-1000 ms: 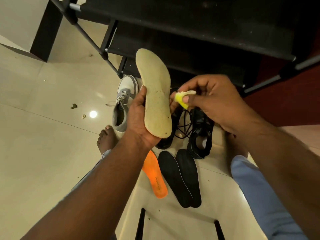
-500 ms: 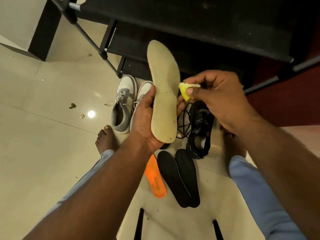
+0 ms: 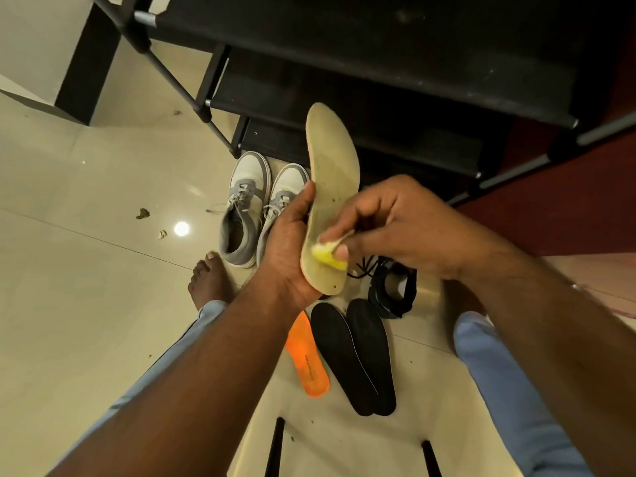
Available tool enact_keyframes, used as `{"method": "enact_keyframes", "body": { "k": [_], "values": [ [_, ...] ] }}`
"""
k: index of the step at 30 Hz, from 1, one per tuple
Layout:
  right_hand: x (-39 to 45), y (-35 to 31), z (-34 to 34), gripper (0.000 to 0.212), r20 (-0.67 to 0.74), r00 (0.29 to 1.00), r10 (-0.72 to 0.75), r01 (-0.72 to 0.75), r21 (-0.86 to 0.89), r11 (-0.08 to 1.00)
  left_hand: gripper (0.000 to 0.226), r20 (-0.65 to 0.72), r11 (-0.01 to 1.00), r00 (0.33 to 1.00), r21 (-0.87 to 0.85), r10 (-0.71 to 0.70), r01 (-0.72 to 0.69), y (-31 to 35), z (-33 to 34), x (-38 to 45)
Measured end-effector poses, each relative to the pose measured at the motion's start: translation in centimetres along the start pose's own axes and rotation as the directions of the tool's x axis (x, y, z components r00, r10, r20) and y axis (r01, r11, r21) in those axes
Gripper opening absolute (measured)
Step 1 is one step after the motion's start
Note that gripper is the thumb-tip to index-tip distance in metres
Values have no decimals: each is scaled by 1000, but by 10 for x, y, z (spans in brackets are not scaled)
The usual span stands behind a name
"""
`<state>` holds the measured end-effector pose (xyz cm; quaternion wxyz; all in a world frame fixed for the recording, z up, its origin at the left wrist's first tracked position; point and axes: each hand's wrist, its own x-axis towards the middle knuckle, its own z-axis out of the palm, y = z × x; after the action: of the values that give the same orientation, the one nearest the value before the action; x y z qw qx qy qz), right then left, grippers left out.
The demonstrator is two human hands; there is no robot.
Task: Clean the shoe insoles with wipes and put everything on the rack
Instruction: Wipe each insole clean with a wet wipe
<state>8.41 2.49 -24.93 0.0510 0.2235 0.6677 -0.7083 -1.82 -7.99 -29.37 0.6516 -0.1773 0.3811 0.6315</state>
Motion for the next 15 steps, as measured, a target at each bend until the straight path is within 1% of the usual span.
{"method": "enact_keyframes", "body": {
  "k": [1, 2, 3, 4, 5, 7, 9, 10, 12, 14, 15],
  "values": [
    [1, 1, -2, 17, -146, 989, -15, 20, 31, 999, 48, -20, 1000, 1000, 18, 15, -15, -2, 1, 1],
    [4, 4, -3, 16, -304, 953, -19, 30, 32, 999, 46, -37, 999, 999, 45, 28, -26, -3, 2, 1],
    [6, 8, -3, 15, -426, 904, -18, 23, 6, 1000, 45, -42, 997, 999, 70, 31, -28, -5, 3, 1],
    [8, 11, -2, 15, -494, 869, -12, -2, -28, 1000, 44, -39, 996, 999, 87, 27, -23, -7, 4, 1],
    [9, 15, -1, 15, -510, 860, -2, -30, -54, 998, 43, -36, 995, 999, 101, 17, -13, -8, 5, 1],
    [11, 21, 4, 19, -441, 897, 0, -60, -122, 991, 42, -31, 995, 1000, 103, 3, 0, -10, 3, 2],
    [10, 21, 13, 22, -315, 949, -13, -59, -216, 975, 49, -9, 998, 1000, 56, -5, 5, -9, 0, 2],
    [10, 19, 18, 21, -247, 969, -29, -34, -248, 968, 54, 2, 999, 1000, 35, -4, 4, -8, -2, 1],
    [9, 14, 23, 19, -122, 990, -65, 31, -268, 963, 59, 13, 1000, 1000, 17, 3, -3, -6, -6, 0],
    [6, 6, 22, 19, 44, 998, -33, 43, -252, 967, 56, 11, 1000, 1000, 4, 1, -1, -4, -8, 0],
    [3, 2, 21, 19, 143, 990, -7, 42, -241, 970, 54, 1, 1000, 1000, 1, 0, 0, -3, -9, 0]
  ]
}}
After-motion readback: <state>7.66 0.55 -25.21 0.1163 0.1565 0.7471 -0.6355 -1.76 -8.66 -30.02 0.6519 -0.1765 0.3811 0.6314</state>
